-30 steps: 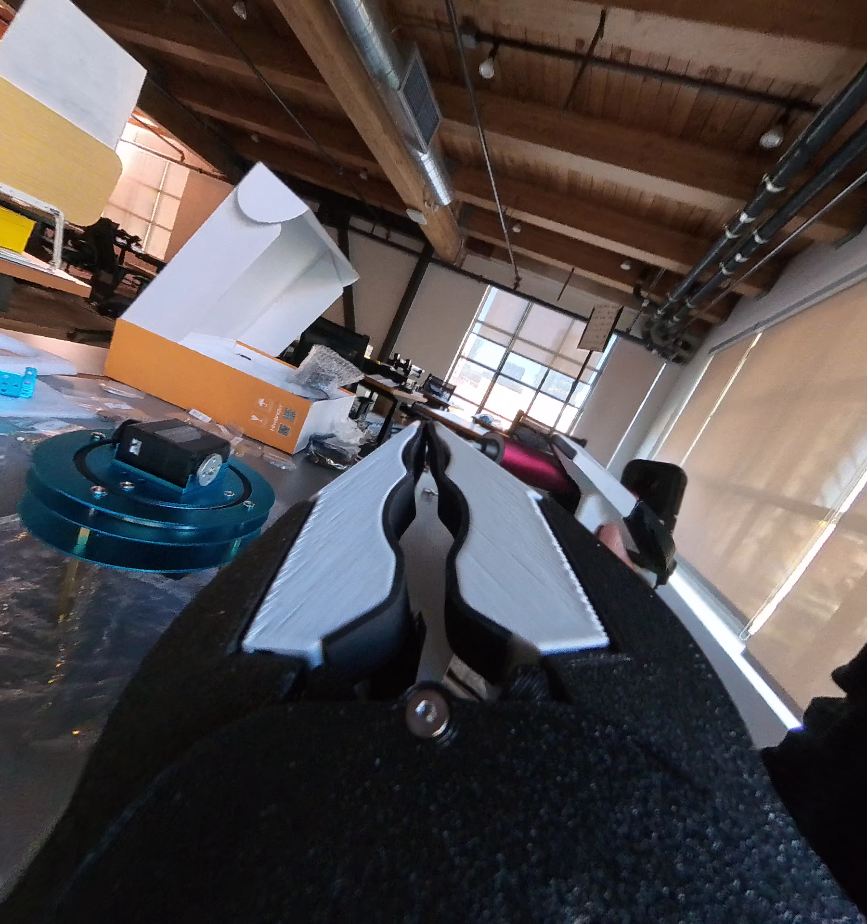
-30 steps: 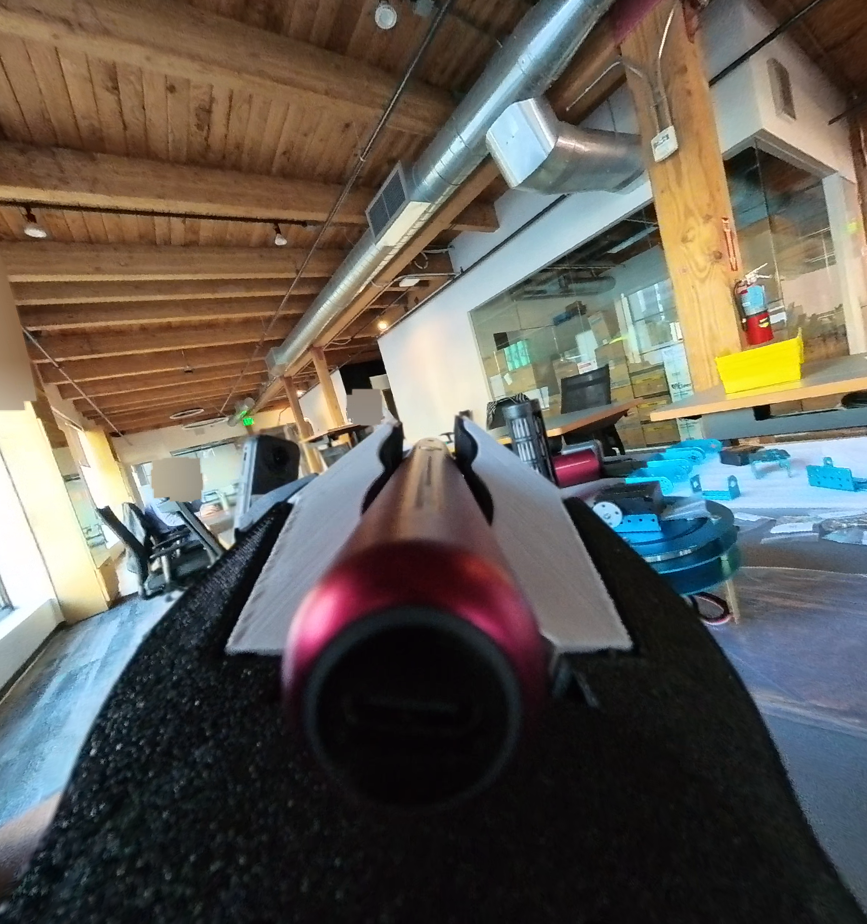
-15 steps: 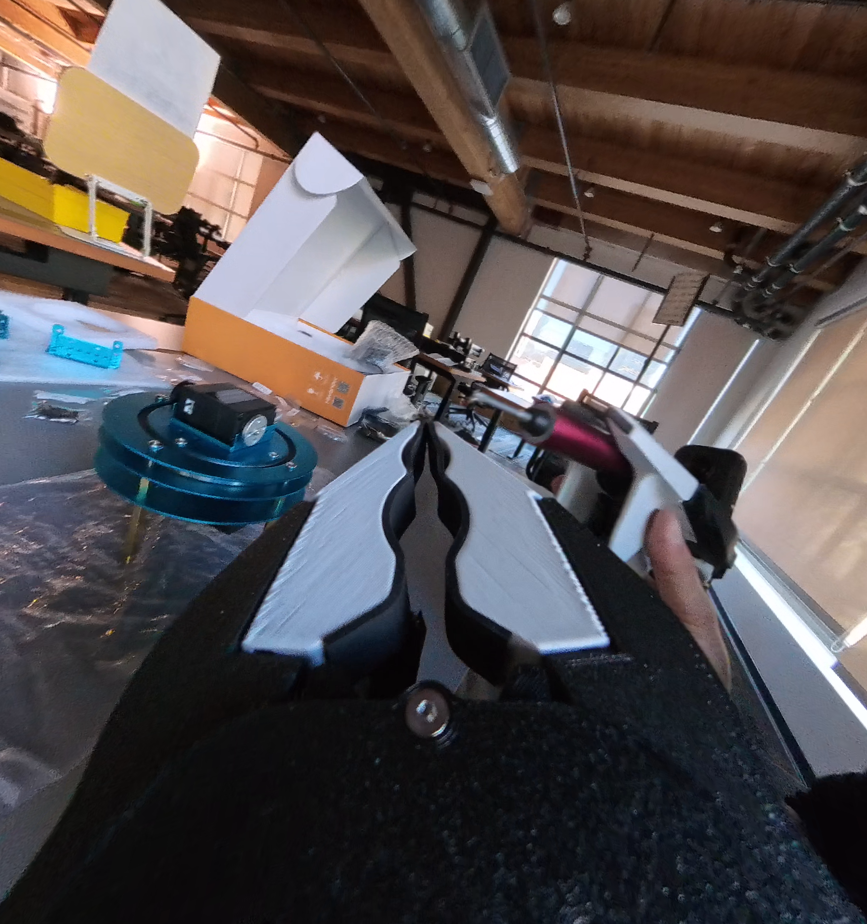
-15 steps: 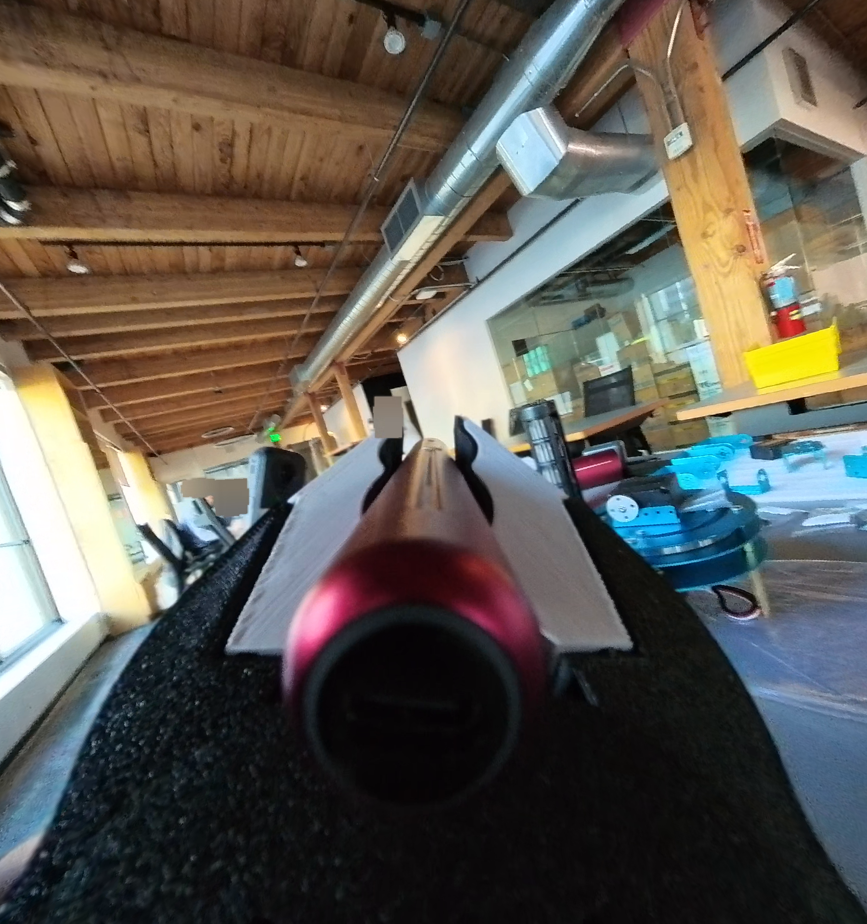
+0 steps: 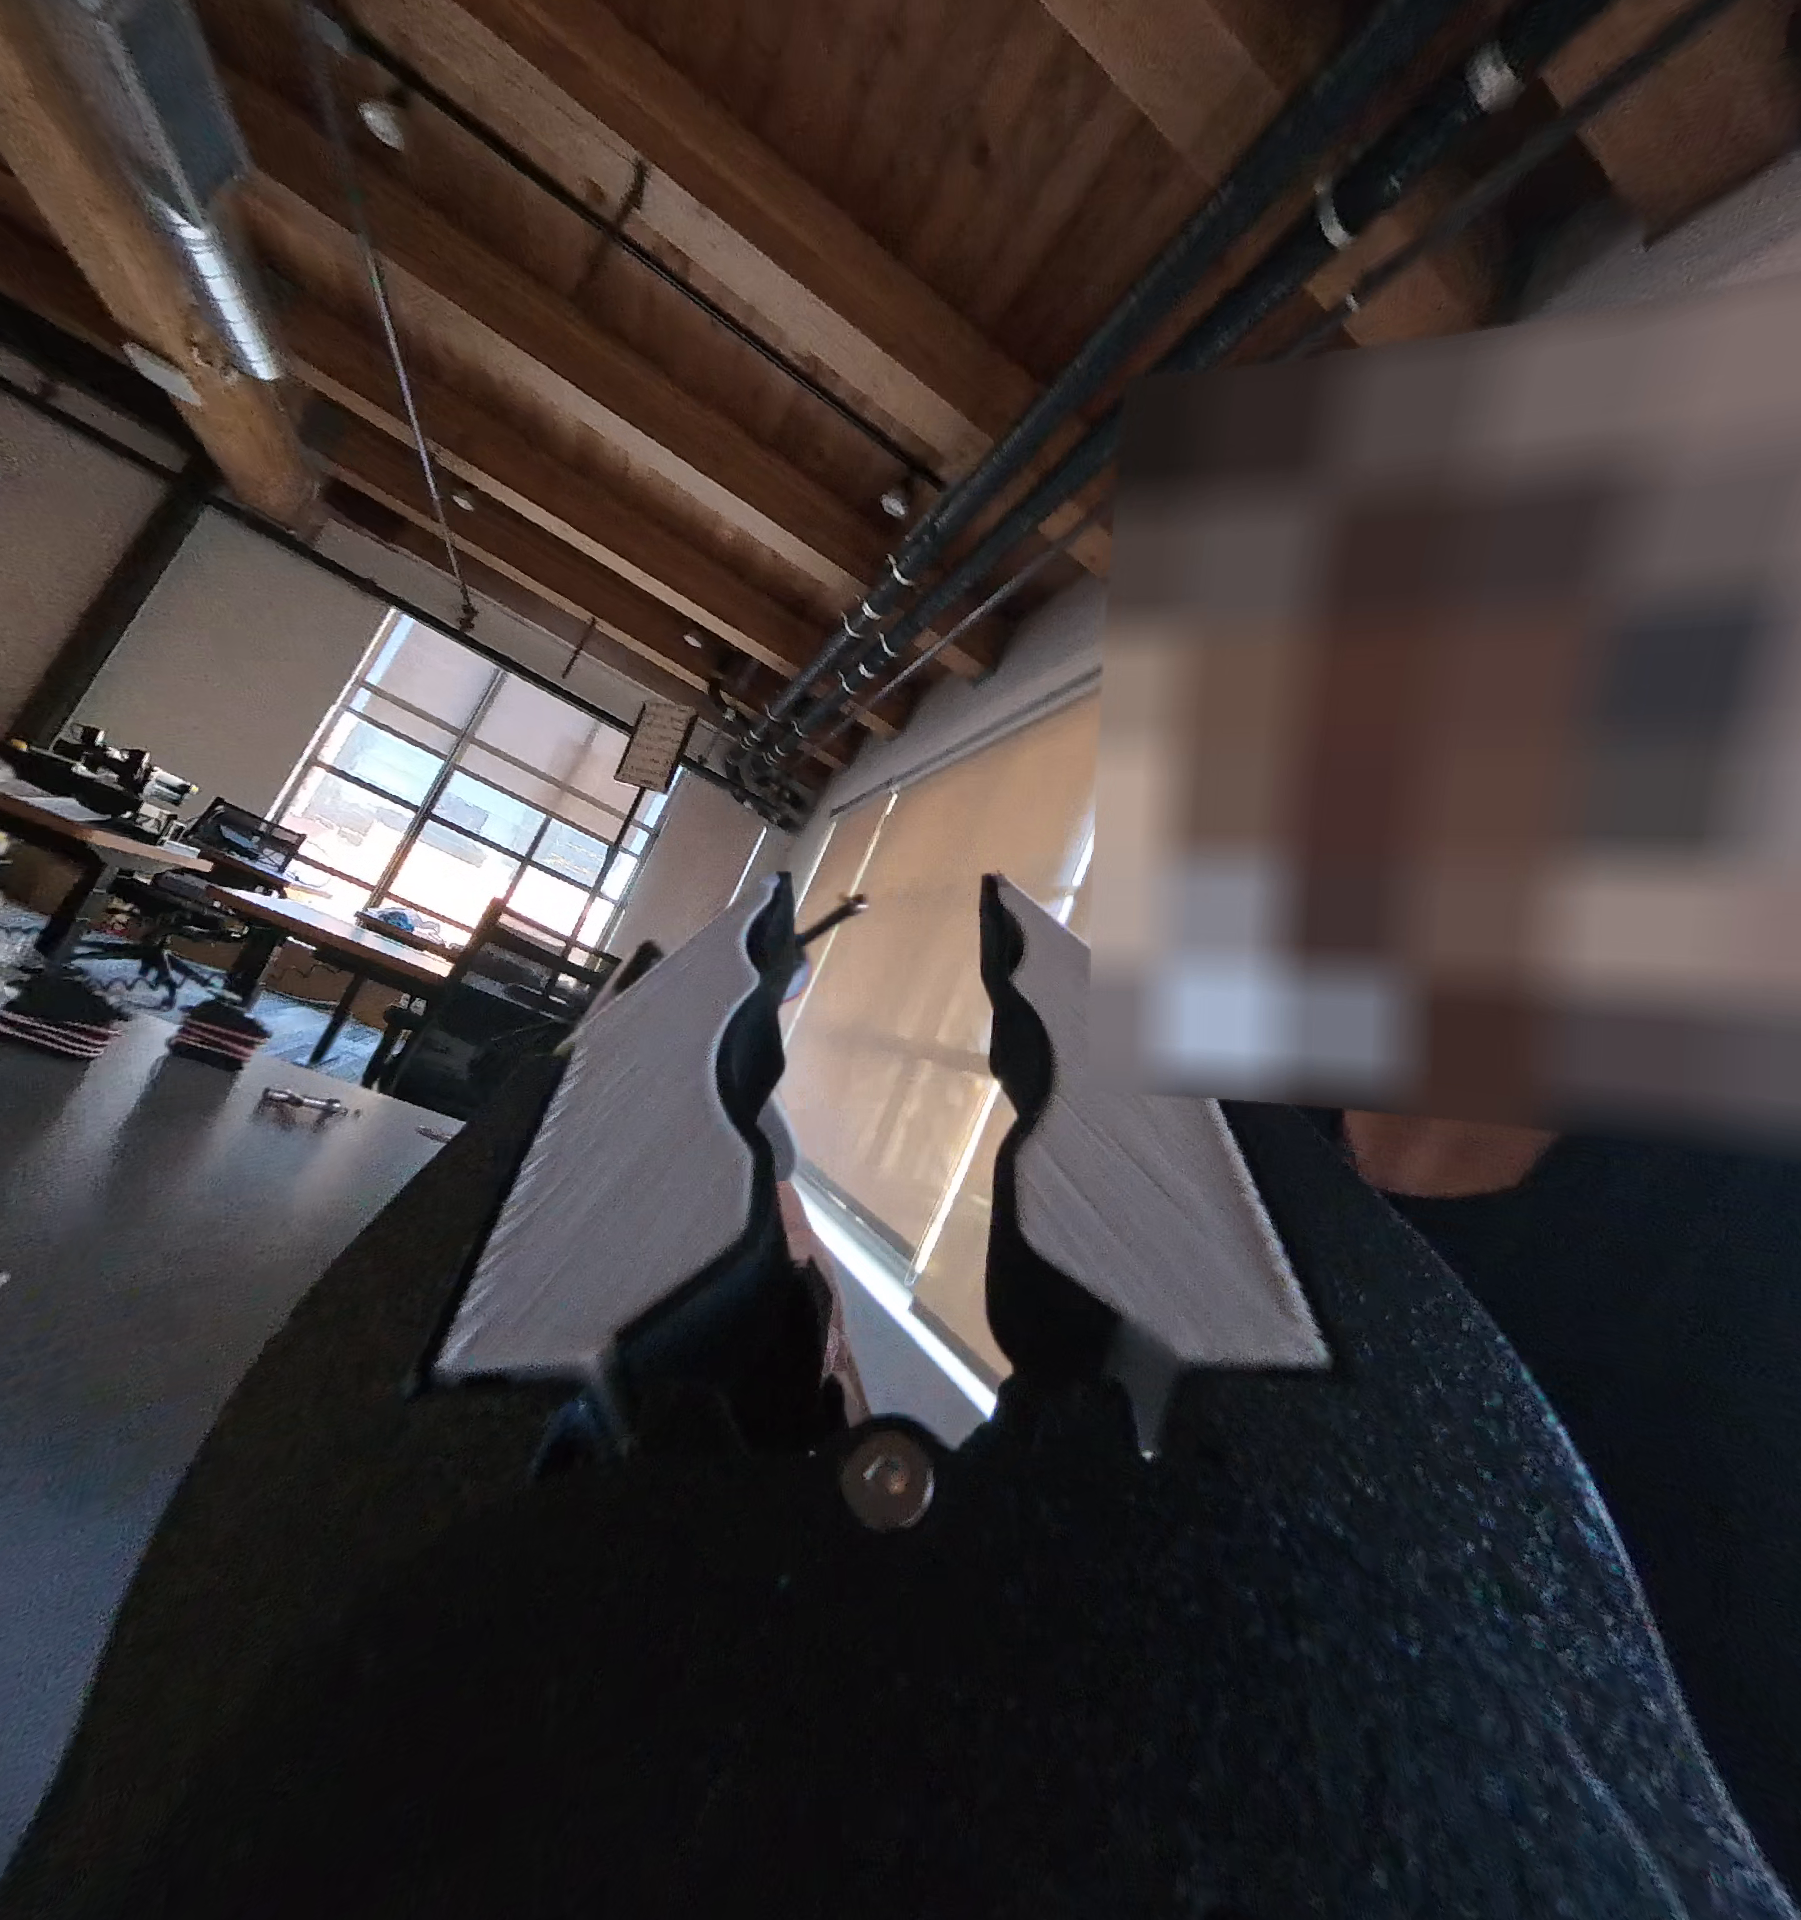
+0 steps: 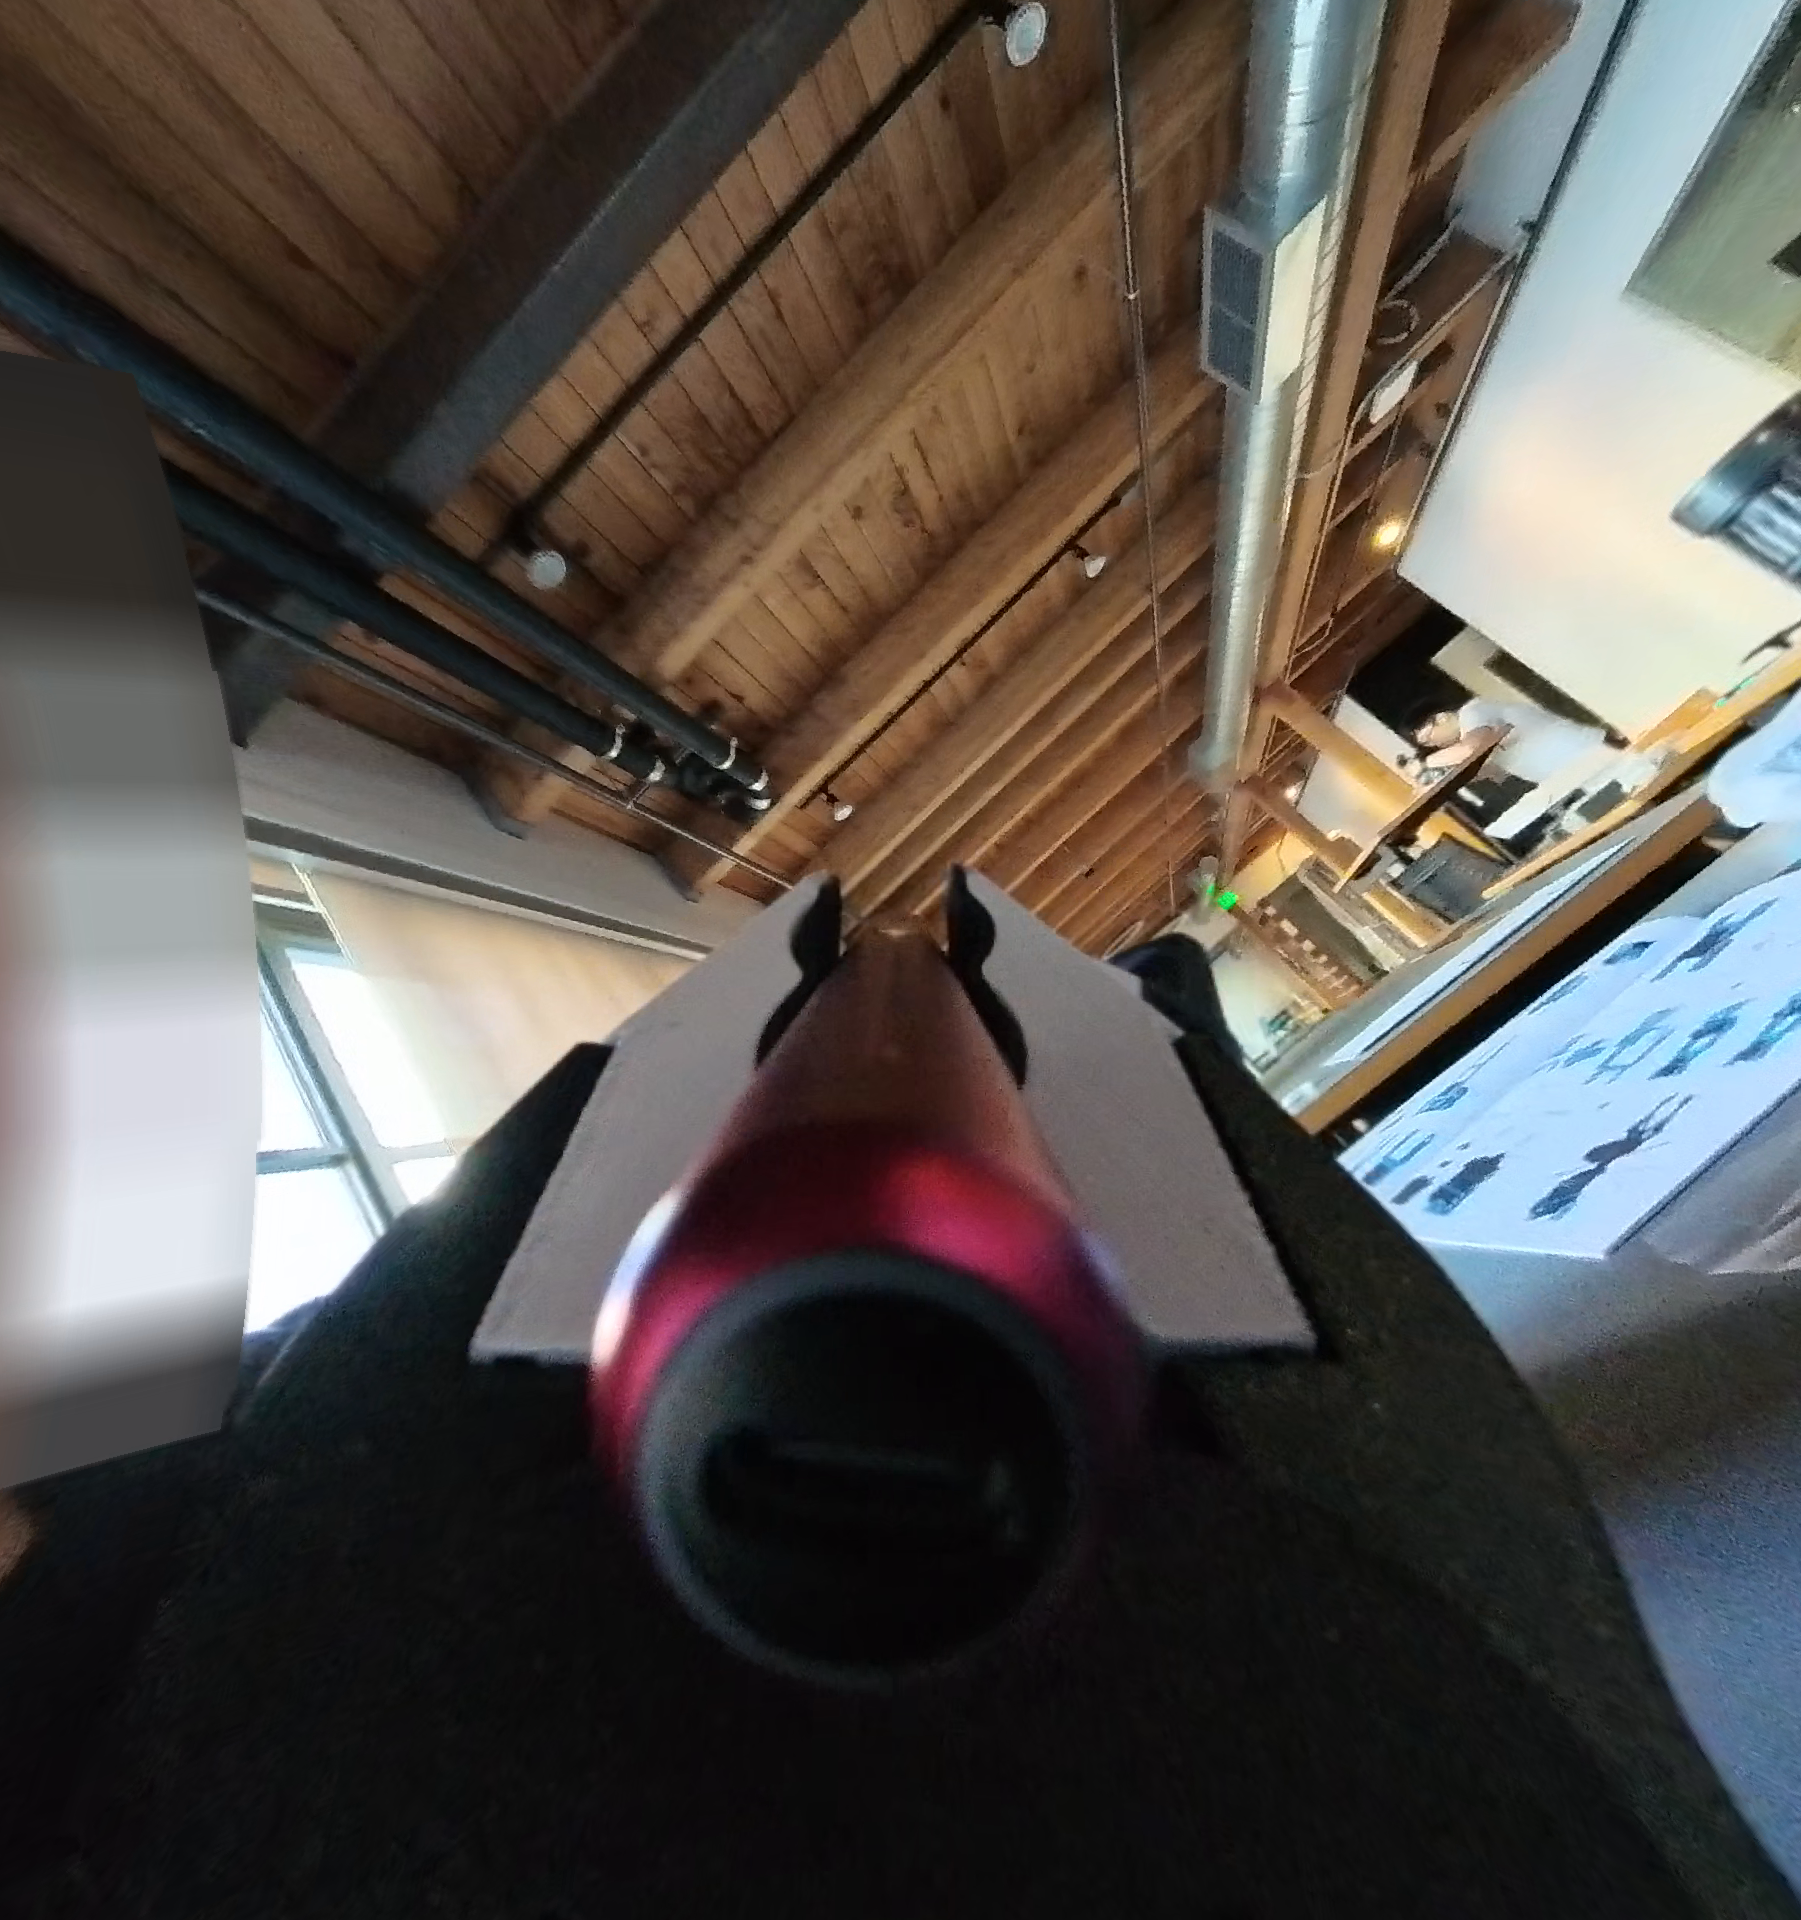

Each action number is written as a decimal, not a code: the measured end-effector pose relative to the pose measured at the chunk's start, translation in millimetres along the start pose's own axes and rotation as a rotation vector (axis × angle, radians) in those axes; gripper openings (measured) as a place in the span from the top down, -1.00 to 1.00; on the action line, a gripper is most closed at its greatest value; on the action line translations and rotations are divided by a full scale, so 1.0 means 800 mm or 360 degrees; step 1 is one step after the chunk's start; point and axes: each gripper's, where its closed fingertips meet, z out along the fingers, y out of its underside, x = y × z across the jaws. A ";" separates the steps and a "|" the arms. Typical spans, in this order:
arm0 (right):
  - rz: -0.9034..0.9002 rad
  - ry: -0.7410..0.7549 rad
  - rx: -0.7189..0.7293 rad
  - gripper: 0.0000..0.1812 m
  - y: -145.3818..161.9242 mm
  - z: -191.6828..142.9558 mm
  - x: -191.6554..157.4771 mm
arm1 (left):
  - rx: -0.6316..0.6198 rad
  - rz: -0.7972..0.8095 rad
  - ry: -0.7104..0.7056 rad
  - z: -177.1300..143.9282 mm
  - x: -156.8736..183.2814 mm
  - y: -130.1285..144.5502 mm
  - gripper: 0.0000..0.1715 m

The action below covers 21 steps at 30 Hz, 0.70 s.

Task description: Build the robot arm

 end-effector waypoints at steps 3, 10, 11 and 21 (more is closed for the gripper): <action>0.0052 0.0018 -0.0018 0.79 0.007 0.003 0.011 | -0.0016 0.0053 -0.0016 0.003 0.009 0.005 0.59; -0.0009 0.0042 -0.0032 0.79 0.009 0.011 0.015 | 0.0059 0.0114 -0.0174 -0.017 0.007 -0.006 0.64; -0.0025 0.0060 -0.0038 0.79 0.009 0.011 0.018 | 0.0076 0.0124 -0.0231 -0.022 0.001 -0.009 0.64; -0.0018 0.0047 -0.0088 0.79 -0.004 0.011 0.032 | 0.0027 0.0194 -0.0512 -0.047 -0.028 -0.011 0.83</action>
